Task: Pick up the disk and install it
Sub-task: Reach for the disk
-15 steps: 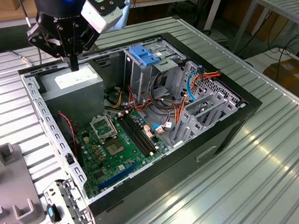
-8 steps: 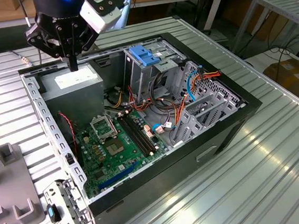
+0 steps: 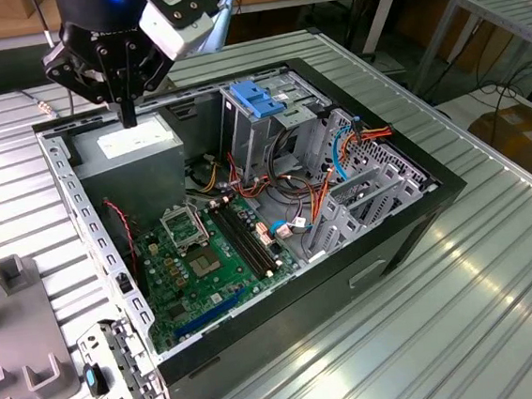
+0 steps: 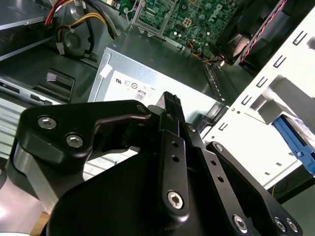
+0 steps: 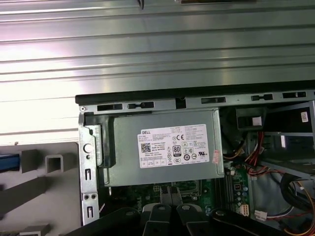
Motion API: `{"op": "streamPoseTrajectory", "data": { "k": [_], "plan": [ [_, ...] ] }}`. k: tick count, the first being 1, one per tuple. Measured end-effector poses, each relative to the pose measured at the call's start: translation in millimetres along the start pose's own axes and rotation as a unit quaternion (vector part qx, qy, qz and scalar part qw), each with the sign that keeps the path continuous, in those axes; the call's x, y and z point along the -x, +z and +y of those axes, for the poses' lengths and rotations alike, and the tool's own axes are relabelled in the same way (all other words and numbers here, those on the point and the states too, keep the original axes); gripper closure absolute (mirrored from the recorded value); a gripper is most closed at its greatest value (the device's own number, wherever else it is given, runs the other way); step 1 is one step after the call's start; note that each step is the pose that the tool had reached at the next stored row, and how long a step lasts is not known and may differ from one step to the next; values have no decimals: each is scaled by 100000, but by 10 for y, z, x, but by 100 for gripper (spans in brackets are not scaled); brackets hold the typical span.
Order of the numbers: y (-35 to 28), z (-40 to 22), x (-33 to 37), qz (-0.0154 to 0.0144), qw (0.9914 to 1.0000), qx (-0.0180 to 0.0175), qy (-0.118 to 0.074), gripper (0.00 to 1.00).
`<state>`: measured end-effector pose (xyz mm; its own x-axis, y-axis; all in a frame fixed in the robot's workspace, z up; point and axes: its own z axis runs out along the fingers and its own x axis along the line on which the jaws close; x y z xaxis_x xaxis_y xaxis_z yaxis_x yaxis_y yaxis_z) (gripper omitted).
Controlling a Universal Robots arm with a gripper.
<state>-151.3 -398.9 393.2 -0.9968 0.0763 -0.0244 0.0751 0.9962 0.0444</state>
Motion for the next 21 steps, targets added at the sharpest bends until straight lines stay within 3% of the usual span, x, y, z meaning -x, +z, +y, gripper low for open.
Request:
{"op": "streamPoseTrajectory", "data": {
  "k": [21],
  "plan": [
    [-1,-3,-44,0,100000,-2,-1,89]
  ]
}}
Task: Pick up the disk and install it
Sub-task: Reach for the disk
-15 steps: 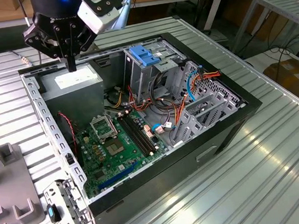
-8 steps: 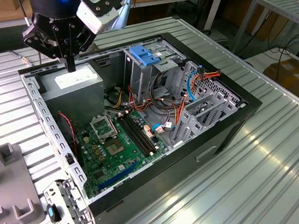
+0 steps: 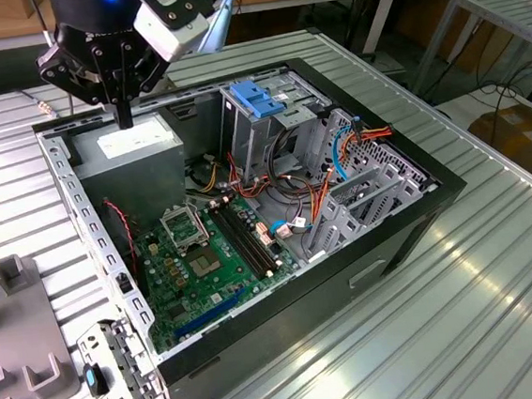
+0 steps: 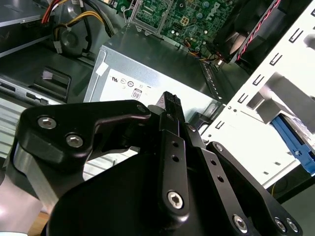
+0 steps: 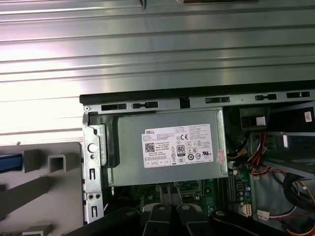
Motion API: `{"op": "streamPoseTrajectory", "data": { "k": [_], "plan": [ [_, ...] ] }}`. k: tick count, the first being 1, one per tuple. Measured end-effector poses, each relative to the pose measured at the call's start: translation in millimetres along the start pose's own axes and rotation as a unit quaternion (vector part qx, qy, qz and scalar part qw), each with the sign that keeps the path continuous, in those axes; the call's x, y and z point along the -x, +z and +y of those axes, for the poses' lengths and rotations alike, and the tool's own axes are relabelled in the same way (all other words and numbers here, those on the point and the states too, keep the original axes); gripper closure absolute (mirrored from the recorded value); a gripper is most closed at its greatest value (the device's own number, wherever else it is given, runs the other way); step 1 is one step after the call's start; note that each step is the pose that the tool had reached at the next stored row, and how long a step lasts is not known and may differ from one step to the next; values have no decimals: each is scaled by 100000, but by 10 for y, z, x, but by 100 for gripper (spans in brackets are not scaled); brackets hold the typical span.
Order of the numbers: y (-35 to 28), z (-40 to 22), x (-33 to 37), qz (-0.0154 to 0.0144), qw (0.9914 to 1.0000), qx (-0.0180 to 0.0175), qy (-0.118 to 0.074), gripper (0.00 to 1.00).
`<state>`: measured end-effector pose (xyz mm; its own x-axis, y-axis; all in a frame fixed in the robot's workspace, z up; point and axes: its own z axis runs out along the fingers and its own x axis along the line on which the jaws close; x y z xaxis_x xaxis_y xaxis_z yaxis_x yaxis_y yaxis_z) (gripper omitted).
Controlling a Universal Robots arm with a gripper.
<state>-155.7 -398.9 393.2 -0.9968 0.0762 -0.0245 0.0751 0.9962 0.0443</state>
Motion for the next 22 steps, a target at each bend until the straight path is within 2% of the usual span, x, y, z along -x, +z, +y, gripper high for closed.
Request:
{"op": "streamPoseTrajectory", "data": {
  "k": [22],
  "plan": [
    [-1,-4,-46,-2,100000,3,-1,89]
  ]
}}
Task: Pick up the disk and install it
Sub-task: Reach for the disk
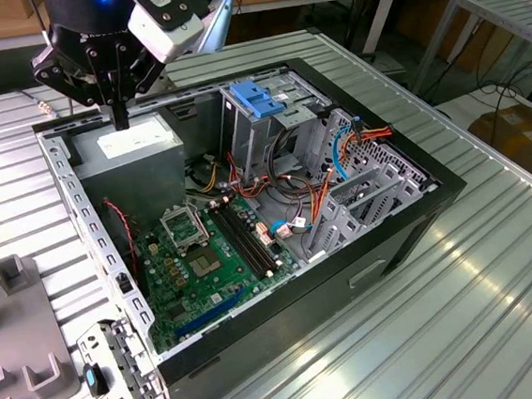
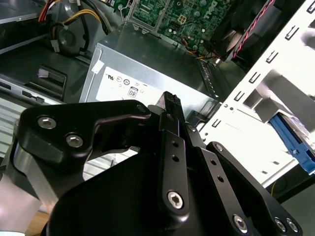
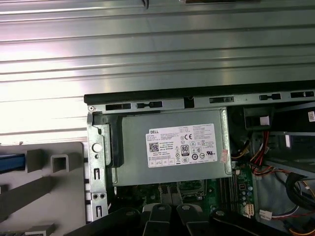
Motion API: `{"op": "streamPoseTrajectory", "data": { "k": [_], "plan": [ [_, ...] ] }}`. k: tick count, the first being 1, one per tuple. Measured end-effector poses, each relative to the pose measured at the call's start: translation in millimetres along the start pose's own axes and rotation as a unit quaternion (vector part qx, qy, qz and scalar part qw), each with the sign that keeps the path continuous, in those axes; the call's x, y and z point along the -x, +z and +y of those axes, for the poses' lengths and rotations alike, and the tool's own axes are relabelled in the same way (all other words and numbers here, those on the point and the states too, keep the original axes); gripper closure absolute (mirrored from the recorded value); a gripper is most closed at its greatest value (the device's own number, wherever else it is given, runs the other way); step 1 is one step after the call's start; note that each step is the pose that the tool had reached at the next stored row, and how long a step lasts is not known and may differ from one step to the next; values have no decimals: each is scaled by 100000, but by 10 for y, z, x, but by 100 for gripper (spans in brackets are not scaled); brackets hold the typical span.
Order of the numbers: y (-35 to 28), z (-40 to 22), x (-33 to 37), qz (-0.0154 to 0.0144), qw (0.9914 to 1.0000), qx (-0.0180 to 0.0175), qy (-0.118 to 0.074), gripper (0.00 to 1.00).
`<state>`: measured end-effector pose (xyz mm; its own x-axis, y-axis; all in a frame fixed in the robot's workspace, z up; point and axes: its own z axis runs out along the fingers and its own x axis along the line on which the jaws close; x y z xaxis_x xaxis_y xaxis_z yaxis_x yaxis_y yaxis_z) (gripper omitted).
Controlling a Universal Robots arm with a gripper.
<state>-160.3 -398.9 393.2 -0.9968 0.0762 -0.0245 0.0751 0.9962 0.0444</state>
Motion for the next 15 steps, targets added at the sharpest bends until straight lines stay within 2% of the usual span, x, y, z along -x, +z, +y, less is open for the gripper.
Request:
{"op": "streamPoseTrajectory", "data": {
  "k": [15],
  "plan": [
    [-1,-3,-43,2,100000,-1,-2,89]
  ]
}}
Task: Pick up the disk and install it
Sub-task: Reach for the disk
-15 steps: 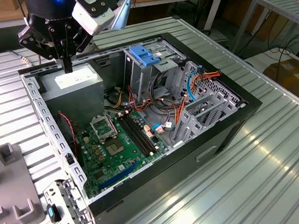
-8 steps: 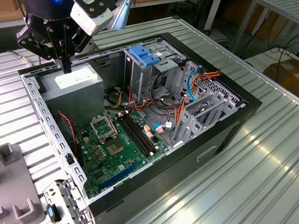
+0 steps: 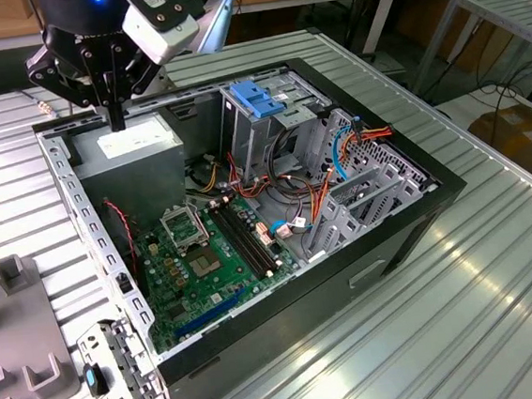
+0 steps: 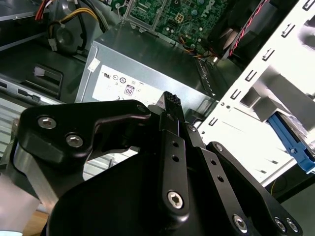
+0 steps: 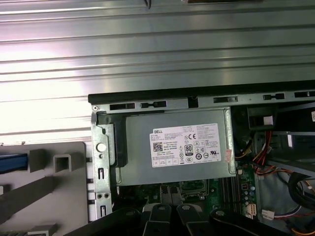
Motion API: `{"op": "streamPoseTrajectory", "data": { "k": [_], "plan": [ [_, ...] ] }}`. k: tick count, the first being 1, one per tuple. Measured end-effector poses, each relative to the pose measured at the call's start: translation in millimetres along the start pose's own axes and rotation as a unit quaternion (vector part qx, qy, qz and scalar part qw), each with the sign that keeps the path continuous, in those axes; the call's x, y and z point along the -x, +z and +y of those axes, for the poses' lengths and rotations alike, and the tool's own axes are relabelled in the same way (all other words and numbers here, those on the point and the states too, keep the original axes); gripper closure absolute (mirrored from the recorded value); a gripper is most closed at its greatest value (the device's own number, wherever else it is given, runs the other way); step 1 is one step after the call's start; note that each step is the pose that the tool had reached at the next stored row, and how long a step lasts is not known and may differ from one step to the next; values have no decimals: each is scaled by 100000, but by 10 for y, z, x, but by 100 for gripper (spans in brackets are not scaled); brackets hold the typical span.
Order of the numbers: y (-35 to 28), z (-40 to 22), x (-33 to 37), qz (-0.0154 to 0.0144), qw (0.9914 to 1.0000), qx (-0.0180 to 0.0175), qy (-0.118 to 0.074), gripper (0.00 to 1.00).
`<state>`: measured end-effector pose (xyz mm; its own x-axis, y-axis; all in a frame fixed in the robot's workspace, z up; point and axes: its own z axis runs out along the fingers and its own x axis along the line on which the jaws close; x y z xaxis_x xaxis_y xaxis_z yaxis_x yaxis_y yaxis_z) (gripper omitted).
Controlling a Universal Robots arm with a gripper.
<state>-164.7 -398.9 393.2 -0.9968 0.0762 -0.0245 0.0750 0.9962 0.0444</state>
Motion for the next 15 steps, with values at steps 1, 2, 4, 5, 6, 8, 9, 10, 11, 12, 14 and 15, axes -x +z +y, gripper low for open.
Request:
{"op": "streamPoseTrajectory", "data": {
  "k": [1,2,4,5,6,8,9,10,11,12,14,15],
  "plan": [
    [0,0,-3,-2,100000,1,3,89],
    [0,0,-6,-1,100000,0,2,89],
    [0,-1,-15,0,100000,0,3,89],
    [-1,-1,-20,1,100000,-4,4,89],
    [-1,-2,-22,1,100000,-1,2,89],
    [0,-2,-27,-1,100000,1,4,89],
    [-1,-2,-29,-1,100000,0,4,89],
    [-1,-2,-33,0,100000,0,3,89],
    [-1,-3,-34,0,100000,0,2,89],
    [-1,-3,-39,1,100000,-3,3,89],
    [-1,-4,-47,-1,100000,0,2,89],
    [-1,-4,-53,-1,100000,2,5,89]
  ]
}}
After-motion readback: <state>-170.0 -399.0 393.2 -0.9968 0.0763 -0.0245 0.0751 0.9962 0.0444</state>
